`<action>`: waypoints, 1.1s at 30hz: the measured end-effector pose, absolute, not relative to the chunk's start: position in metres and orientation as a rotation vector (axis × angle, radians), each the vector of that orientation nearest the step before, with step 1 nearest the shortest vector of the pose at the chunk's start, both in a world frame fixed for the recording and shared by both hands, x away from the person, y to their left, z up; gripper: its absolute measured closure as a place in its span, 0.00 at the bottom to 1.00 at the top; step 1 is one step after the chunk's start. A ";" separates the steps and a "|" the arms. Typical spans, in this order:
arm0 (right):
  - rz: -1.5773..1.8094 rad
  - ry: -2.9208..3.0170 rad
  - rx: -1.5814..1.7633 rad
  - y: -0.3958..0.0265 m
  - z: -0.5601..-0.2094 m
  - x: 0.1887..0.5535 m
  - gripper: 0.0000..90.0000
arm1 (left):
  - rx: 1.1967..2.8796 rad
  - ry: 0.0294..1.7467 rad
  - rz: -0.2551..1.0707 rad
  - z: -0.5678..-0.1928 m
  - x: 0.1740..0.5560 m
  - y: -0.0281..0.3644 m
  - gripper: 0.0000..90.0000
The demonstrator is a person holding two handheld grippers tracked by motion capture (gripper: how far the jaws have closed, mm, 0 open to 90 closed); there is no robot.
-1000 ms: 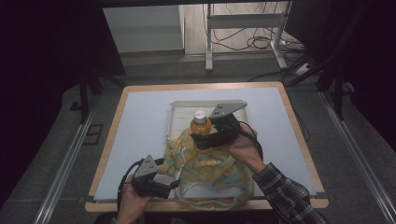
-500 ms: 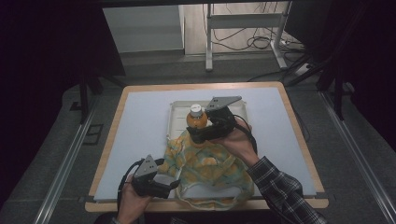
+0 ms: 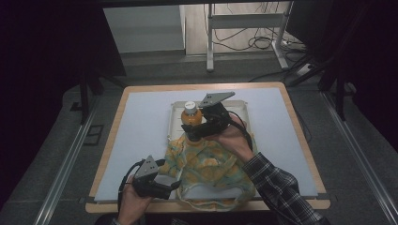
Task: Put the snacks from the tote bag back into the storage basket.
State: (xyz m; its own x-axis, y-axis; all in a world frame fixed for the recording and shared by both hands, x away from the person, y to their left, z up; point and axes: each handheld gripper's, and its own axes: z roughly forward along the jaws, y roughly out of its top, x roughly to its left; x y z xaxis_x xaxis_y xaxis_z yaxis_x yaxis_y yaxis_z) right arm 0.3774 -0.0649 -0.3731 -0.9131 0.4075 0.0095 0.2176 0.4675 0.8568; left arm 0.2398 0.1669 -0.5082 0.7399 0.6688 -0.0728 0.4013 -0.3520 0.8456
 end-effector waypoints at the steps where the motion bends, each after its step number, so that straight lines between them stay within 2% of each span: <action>1: 1.427 2.520 0.538 -0.063 -0.373 0.378 0.34 | 1.990 0.813 0.355 -0.508 0.240 0.167 0.05; 33: 1.429 2.512 0.584 -0.023 -0.384 0.411 0.34 | 1.985 0.809 0.353 -0.507 0.240 0.168 0.05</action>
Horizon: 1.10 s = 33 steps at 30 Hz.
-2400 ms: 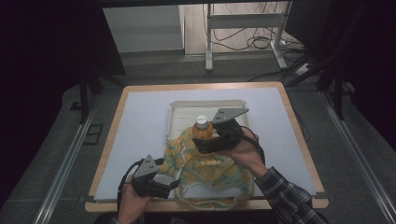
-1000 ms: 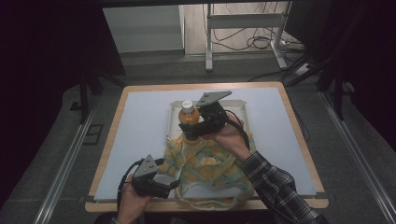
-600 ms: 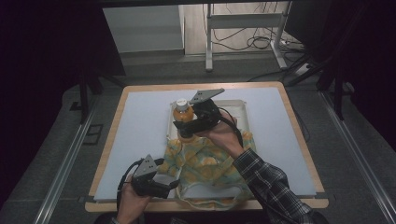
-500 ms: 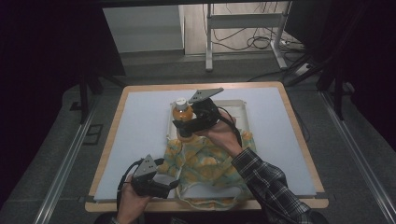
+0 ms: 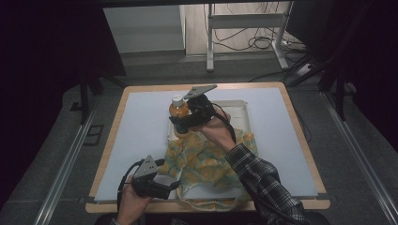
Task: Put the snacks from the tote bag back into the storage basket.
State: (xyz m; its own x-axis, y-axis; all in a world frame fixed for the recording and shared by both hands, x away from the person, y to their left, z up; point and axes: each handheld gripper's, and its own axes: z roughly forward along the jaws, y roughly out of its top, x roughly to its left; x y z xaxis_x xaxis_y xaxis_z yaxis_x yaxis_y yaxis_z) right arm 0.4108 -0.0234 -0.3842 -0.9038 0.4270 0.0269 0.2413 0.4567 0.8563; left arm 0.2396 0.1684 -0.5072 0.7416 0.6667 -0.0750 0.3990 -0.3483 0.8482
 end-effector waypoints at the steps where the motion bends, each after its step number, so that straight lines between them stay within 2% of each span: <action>1: 1.429 2.512 0.584 -0.023 -0.384 0.411 0.34 | 1.985 0.809 0.353 -0.507 0.240 0.169 0.05; 33: 1.422 2.460 0.577 -0.015 -0.413 0.451 0.34 | 1.968 0.804 0.377 -0.507 0.239 0.170 0.04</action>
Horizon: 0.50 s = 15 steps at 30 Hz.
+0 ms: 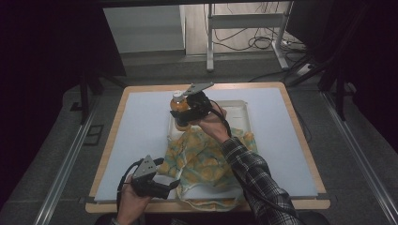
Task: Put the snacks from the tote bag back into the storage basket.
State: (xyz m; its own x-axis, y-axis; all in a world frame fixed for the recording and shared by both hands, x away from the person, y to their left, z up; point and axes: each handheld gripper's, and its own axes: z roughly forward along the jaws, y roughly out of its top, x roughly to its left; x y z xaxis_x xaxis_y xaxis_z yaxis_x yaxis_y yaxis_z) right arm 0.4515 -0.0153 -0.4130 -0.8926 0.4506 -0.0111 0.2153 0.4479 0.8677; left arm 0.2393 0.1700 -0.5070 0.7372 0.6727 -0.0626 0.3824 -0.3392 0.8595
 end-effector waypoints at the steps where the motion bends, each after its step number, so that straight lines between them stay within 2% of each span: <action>1: 1.422 2.460 0.577 -0.015 -0.413 0.451 0.34 | 1.968 0.803 0.376 -0.507 0.239 0.170 0.04; 15: 1.414 2.455 0.591 -0.011 -0.418 0.463 0.34 | 1.968 0.796 0.376 -0.507 0.240 0.169 0.04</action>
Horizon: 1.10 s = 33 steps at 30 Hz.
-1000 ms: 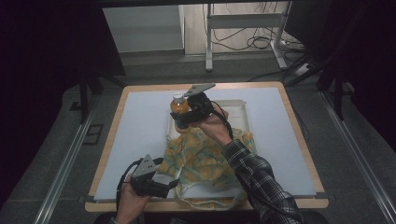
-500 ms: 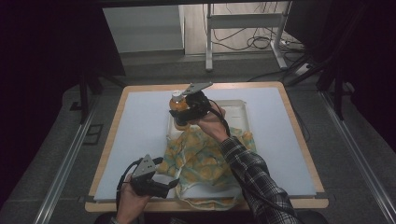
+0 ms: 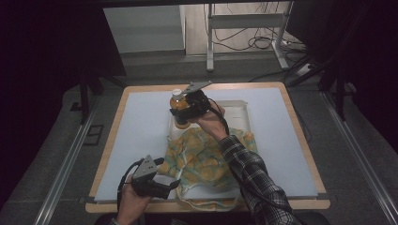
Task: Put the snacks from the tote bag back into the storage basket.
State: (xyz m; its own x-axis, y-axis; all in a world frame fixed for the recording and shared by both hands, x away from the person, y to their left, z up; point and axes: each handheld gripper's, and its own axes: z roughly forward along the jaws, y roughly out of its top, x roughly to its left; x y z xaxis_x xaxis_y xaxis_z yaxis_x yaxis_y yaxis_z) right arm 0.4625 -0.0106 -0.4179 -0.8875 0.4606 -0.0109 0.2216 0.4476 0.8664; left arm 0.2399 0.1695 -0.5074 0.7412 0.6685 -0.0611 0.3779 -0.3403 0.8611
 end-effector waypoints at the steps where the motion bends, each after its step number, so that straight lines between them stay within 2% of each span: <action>1: 1.413 2.456 0.593 -0.010 -0.418 0.463 0.34 | 1.967 0.797 0.374 -0.508 0.240 0.169 0.04; 33: 1.381 2.456 0.585 0.001 -0.431 0.491 0.34 | 1.956 0.776 0.371 -0.508 0.240 0.170 0.03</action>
